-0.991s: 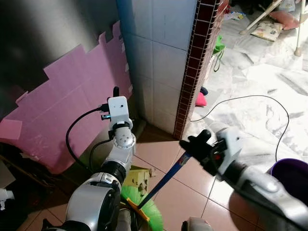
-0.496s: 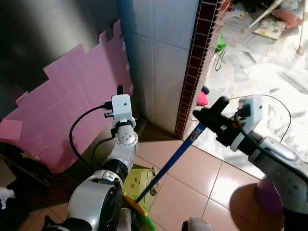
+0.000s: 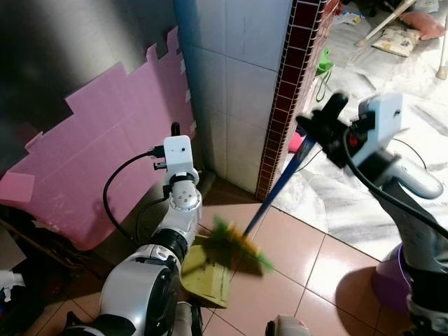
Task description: Sweep floor
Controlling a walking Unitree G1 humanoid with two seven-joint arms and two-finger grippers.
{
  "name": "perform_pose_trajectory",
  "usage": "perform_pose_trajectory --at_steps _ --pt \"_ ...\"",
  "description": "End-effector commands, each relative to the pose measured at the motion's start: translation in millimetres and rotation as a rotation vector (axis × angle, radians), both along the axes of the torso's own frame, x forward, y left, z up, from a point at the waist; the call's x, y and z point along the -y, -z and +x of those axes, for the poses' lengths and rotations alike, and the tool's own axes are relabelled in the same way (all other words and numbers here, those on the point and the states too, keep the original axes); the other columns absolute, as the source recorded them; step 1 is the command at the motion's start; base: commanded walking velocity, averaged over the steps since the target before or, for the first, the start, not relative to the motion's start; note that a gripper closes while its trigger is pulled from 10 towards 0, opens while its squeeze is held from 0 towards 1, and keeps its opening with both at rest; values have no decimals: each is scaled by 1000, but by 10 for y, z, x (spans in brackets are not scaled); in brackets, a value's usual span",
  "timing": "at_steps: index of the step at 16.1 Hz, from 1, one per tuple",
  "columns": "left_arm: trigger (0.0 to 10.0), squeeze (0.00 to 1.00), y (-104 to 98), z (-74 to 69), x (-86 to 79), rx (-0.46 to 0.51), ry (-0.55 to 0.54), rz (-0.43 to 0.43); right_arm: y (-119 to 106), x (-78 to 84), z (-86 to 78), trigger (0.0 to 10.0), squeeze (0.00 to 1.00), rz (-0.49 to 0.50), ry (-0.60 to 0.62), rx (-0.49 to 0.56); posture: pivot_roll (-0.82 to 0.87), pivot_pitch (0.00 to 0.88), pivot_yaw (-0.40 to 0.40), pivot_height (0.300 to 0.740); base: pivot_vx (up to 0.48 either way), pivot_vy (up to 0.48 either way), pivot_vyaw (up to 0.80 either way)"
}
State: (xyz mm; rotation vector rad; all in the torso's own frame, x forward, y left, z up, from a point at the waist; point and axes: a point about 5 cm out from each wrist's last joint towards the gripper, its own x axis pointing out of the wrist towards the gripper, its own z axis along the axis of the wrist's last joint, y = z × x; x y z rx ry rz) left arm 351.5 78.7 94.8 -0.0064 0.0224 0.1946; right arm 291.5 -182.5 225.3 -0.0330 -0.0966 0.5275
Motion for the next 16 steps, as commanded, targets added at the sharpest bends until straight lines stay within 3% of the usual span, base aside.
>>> perform_pose_trajectory --at_steps 1,4,8,10,11,13,15,16 --pt "10000 0 114 -45 54 -71 16 -17 -65 -54 24 10000 0 -16 7 72 -256 98 66 740 0 0 0" --pt "10000 0 108 -41 55 -71 15 -18 106 -92 45 10000 0 -58 39 70 -254 101 64 740 0 0 0" --pt "10000 0 122 -45 30 -74 7 -14 515 -287 -126 10000 0 -128 -32 -19 -250 96 59 740 0 0 0" --pt "10000 0 124 -44 22 -75 4 -11 699 -393 -240 10000 0 -70 -64 -131 -256 90 61 740 0 0 0" --pt "10000 0 124 -44 22 -76 4 -11 708 -398 -245 10000 0 -65 -67 -138 -256 90 61 740 0 0 0" --pt "10000 0 112 -36 31 -75 7 -11 826 -499 -401 10000 0 64 -142 -279 -258 85 63 740 0 0 0" --pt "10000 0 99 -26 33 -74 8 -10 774 -496 -506 10000 0 158 -234 -340 -263 81 63 740 0 0 0" --pt "10000 0 94 -23 32 -73 8 -9 738 -467 -499 10000 0 157 -237 -333 -264 79 63 740 0 0 0"
